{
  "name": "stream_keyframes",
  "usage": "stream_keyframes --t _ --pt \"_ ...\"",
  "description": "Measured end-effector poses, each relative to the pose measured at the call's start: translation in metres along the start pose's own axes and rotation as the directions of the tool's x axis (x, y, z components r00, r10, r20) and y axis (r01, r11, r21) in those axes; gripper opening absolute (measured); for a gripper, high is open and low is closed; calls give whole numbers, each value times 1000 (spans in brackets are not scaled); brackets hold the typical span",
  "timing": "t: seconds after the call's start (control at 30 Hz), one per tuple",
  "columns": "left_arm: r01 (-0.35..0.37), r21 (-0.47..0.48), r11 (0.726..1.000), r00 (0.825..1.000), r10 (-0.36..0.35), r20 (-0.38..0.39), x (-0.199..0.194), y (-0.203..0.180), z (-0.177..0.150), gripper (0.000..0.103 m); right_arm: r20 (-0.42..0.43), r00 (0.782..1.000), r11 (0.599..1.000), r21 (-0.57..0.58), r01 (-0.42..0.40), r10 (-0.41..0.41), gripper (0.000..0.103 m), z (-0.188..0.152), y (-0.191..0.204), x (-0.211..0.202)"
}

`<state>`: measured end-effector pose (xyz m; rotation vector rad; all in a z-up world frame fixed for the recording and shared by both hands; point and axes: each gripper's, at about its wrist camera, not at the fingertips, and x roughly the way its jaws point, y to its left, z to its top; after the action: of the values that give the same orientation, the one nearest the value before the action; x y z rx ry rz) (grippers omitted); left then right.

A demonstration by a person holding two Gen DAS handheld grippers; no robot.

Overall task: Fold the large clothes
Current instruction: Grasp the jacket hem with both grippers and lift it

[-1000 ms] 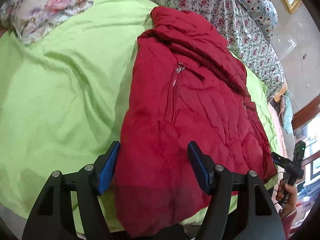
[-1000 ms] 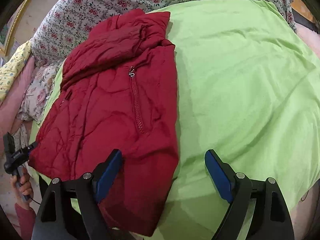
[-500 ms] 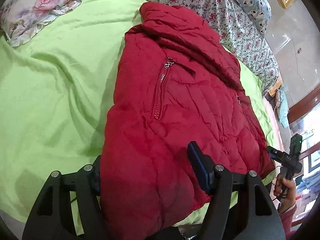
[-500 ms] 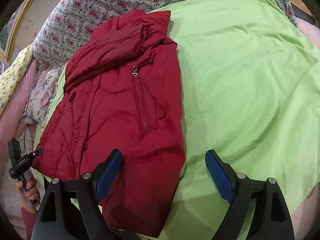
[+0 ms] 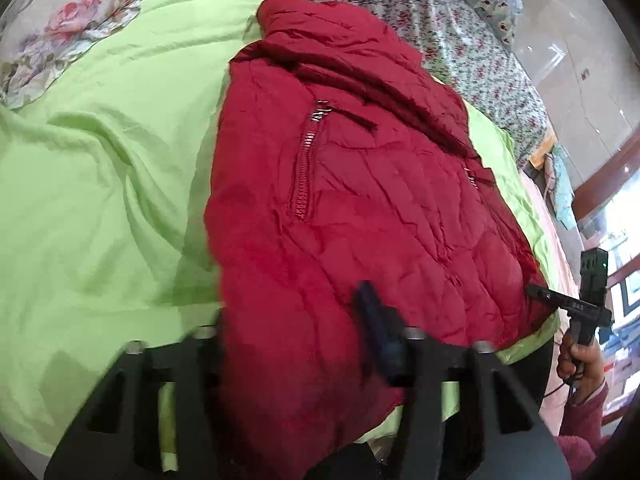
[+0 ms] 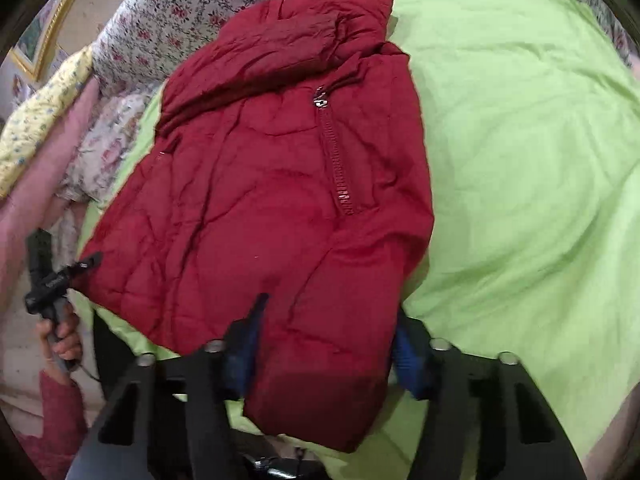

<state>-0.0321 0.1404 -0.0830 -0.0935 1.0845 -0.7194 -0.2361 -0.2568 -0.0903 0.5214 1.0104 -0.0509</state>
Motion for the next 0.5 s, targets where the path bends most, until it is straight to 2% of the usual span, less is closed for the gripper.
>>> stream_keyframes --t 0.07,0.13,0.33,0.5 --pt "3 26 1000 1000 -3 17 -6 -5 -2 25 10 1000 1000 -19 -7 8 38 -1 3 -2" --pt "-1 47 999 999 -1 32 -11 -10 -4 22 27 999 999 -38 -17 18 34 -4 7 -7" --pt "20 52 998 998 -23 51 -22 -15 -9 18 83 992 995 -43 -91 94 27 -8 8 -28" --pt "102 63 993 990 -108 93 -47 -22 -12 17 152 964 976 -46 -213 218 25 -3 1 -54"
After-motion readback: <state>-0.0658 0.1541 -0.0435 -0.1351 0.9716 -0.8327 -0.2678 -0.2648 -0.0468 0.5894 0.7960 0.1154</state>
